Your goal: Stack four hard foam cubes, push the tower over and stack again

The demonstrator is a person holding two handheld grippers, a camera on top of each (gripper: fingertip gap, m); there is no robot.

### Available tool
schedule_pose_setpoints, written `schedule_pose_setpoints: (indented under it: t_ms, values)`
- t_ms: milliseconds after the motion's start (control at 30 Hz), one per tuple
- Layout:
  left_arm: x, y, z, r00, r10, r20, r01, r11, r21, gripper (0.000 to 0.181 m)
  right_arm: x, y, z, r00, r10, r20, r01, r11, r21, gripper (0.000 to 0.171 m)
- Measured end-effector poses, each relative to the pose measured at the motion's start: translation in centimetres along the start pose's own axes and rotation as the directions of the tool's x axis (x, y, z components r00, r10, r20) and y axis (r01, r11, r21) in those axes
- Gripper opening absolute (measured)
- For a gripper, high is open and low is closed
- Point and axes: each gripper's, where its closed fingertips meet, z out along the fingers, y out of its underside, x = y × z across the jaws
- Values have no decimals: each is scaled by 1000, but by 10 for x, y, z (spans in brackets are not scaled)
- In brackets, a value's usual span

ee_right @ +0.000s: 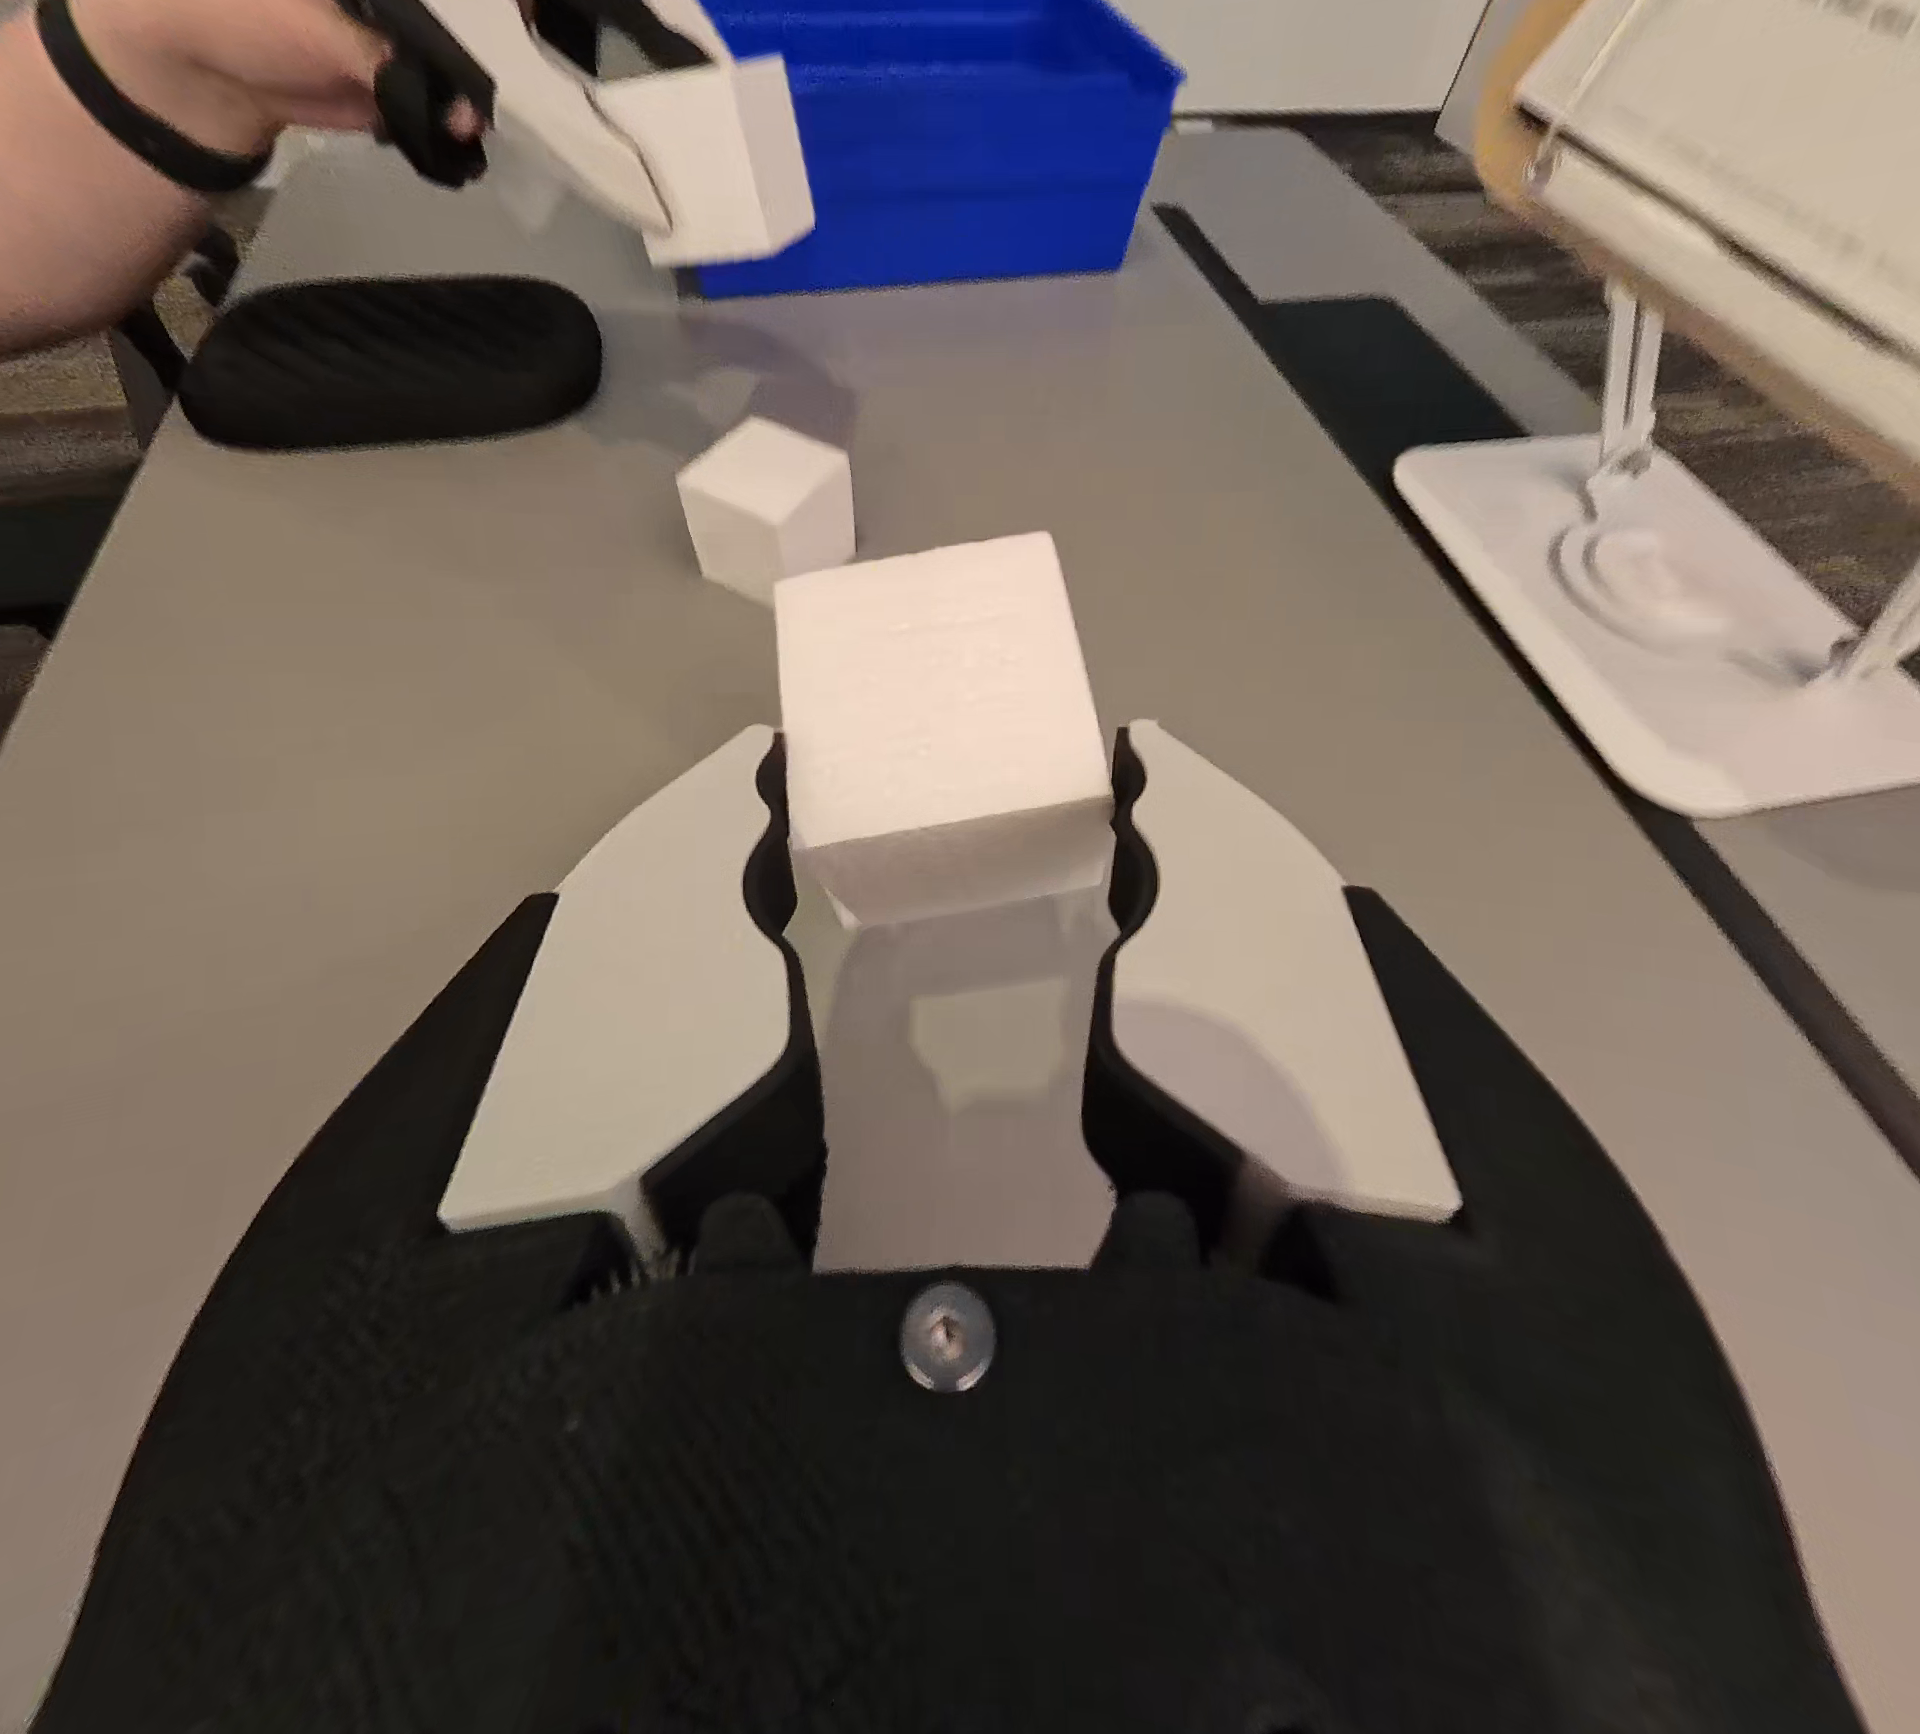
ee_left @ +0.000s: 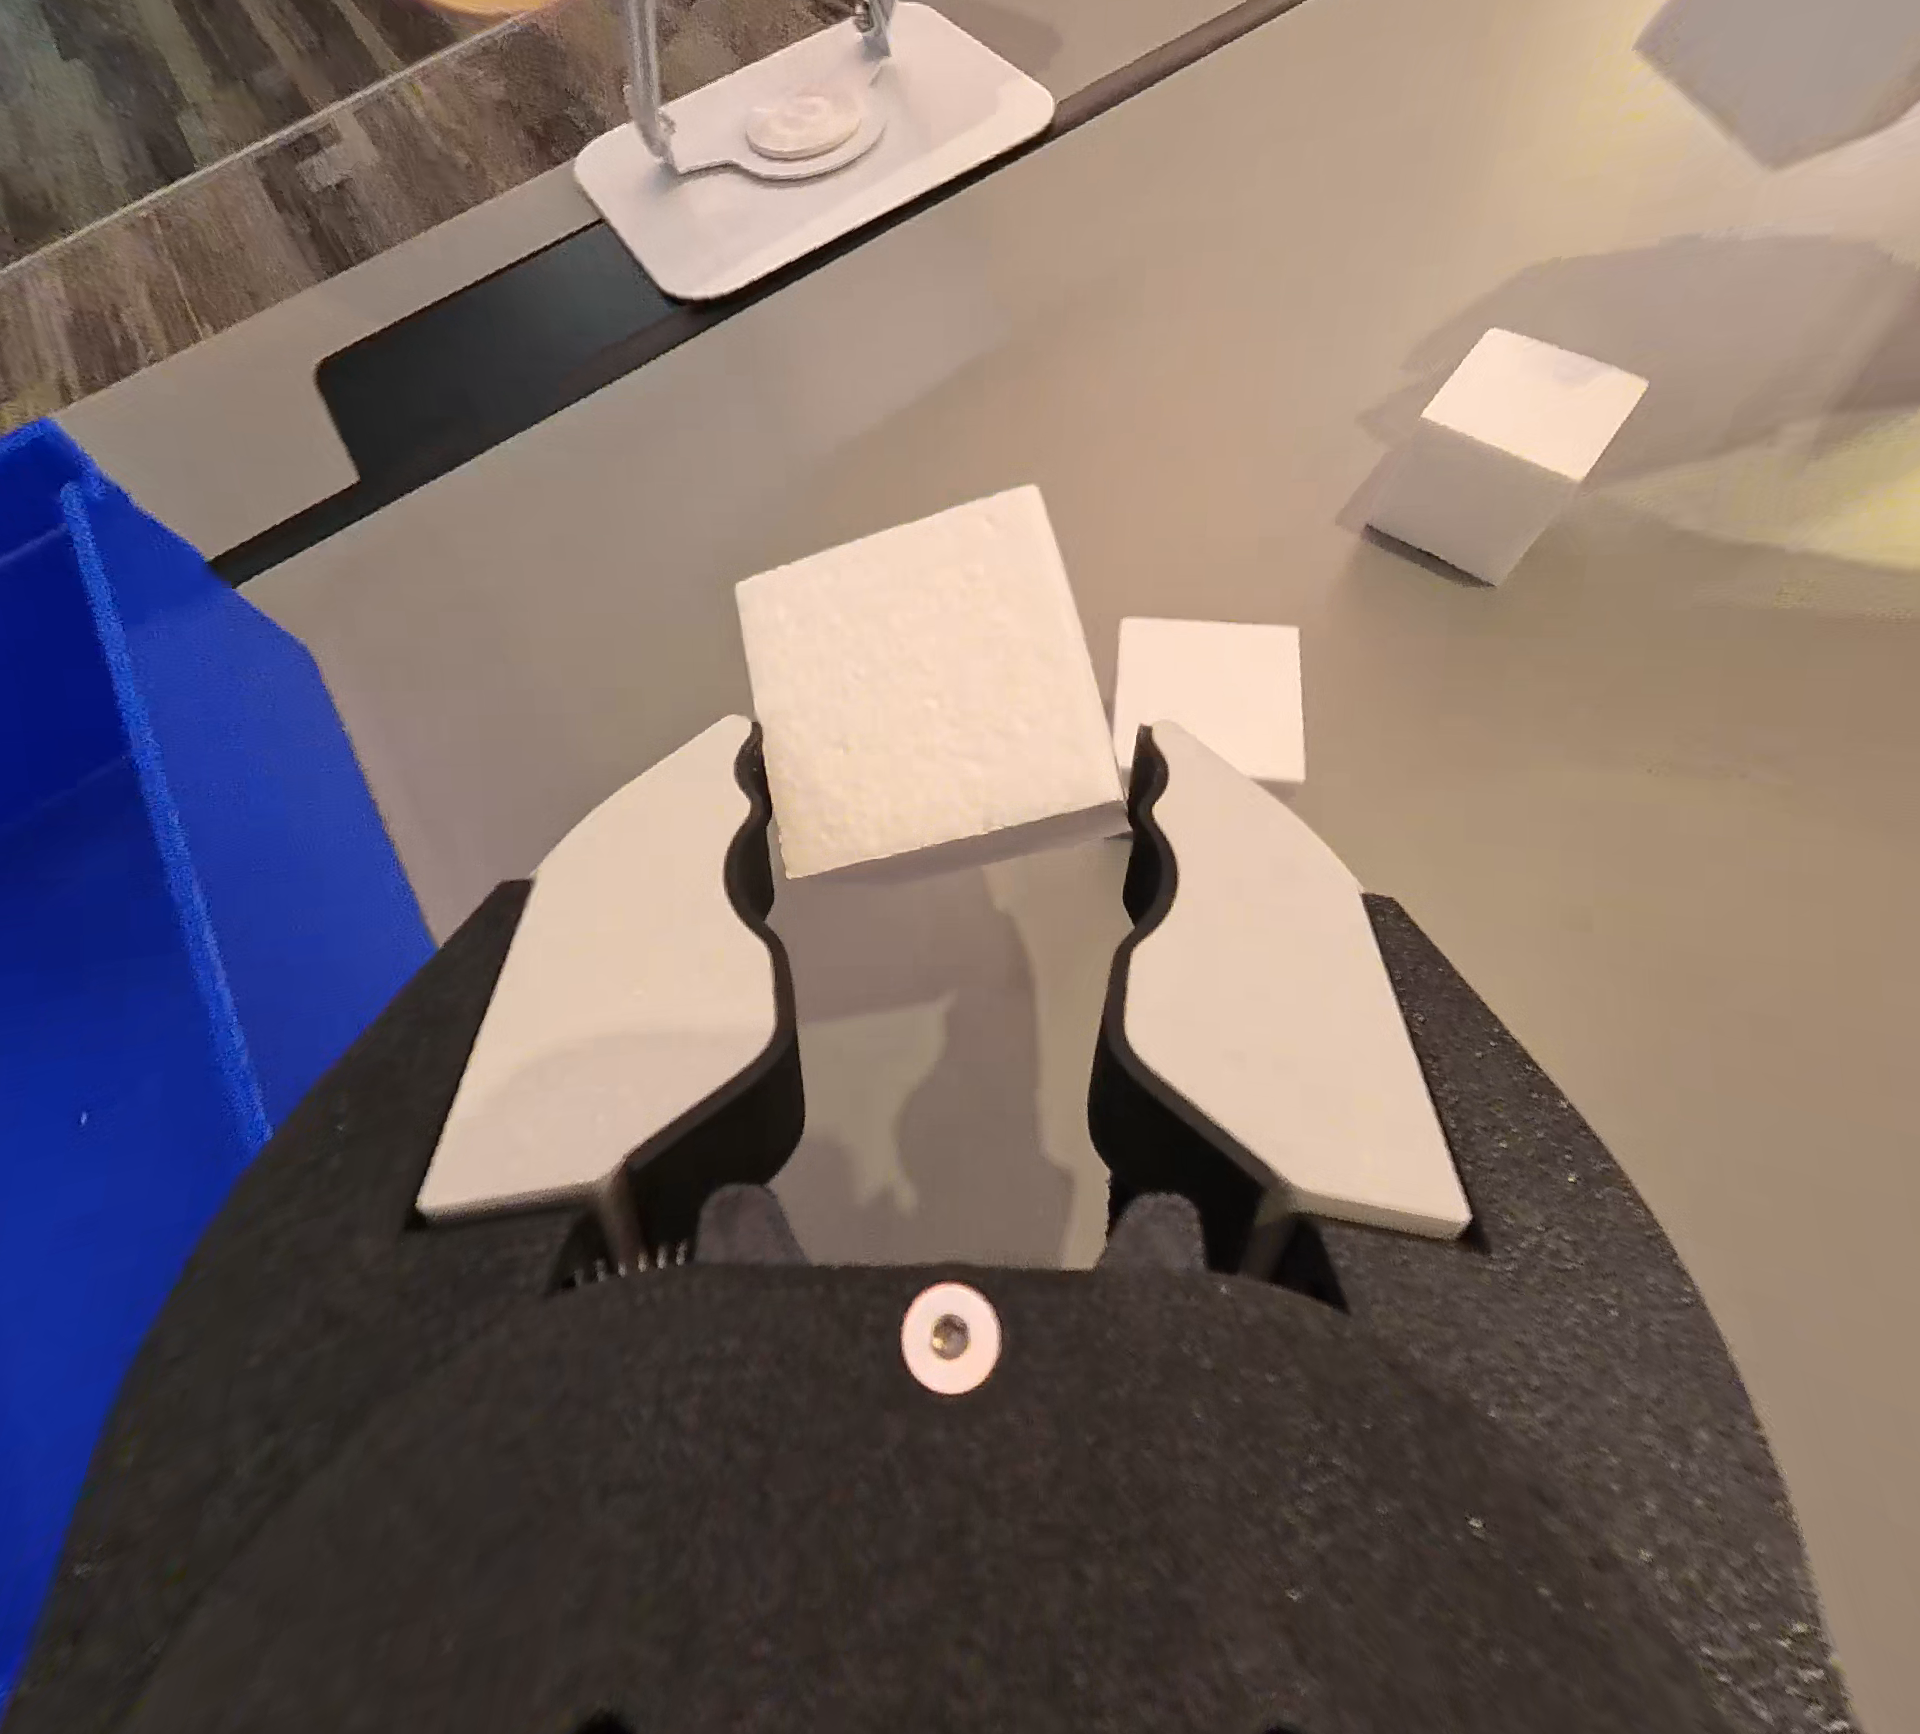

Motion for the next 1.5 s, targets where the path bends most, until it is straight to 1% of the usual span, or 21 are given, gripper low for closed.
schedule_pose_setpoints:
  t_ms: [167,300,400,500,567,667,733,767,800,867,933,1033,1100,1167,1200,1233,1300,1333,1400,1433,1500]
  values:
    - [-13,18,-17,998,-48,33,48,999,17,66,-24,-51,40,996,-44,76,42,999,20,59]
    - [-24,33,-24,995,-84,54,84,996,4,66,-42,-68,86,989,-35,142,39,999,-25,59]
    - [-32,42,-33,991,-108,79,108,994,4,66,-56,-65,126,981,9,195,9,996,-89,59]
    - [-39,48,-45,986,-139,93,138,990,21,66,-66,-48,162,977,13,211,25,984,-177,60]
    - [-43,52,-54,982,-161,102,158,987,31,66,-70,-36,178,974,10,225,41,974,-221,60]
    - [-45,52,-67,978,-186,98,181,982,59,66,-69,-19,190,974,17,227,45,963,-265,60]
    - [-41,45,-74,978,-198,66,192,977,91,66,-70,-18,191,972,30,233,30,968,-248,60]
    - [-36,37,-76,979,-201,30,196,974,112,66,-69,-21,188,974,21,225,31,974,-226,64]
    - [-30,27,-77,981,-195,-8,194,972,130,66,-67,-27,183,977,5,211,36,981,-190,69]
    - [-18,6,-74,987,-150,-58,157,978,141,66,-64,-43,165,981,-14,195,30,997,-77,69]
    - [0,-14,-65,994,-26,-104,40,991,128,66,-60,-53,142,978,0,206,-2,1000,11,72]
    - [27,-38,-45,957,231,-176,-213,970,114,66,-41,-33,109,985,28,170,-26,1000,-16,74]
    - [39,-49,-31,887,408,-216,-388,912,130,66,-28,-14,90,989,61,136,-55,998,-43,74]
    - [49,-51,-18,805,523,-281,-508,851,129,66,-22,1,74,984,112,136,-106,993,-51,74]
    - [51,-52,-11,780,547,-305,-537,835,122,66,-21,8,68,982,131,137,-126,991,-49,74]
    - [49,-53,-5,775,548,-316,-545,832,106,66,-21,12,64,979,147,138,-143,989,-41,73]
    - [41,-56,4,797,503,-336,-511,857,68,66,-27,12,62,971,173,164,-174,985,-6,73]
    - [40,-57,3,809,471,-350,-481,874,65,66,-34,6,66,966,173,191,-180,984,19,73]
    - [35,-60,-1,836,431,-340,-425,900,97,66,-47,-11,84,967,137,214,-150,988,44,73]
    - [32,-59,-4,844,425,-328,-413,904,110,66,-50,-18,96,975,106,196,-117,992,42,74]
    - [21,-54,-10,864,421,-275,-408,907,107,66,-56,-30,124,983,59,175,-66,997,30,82]
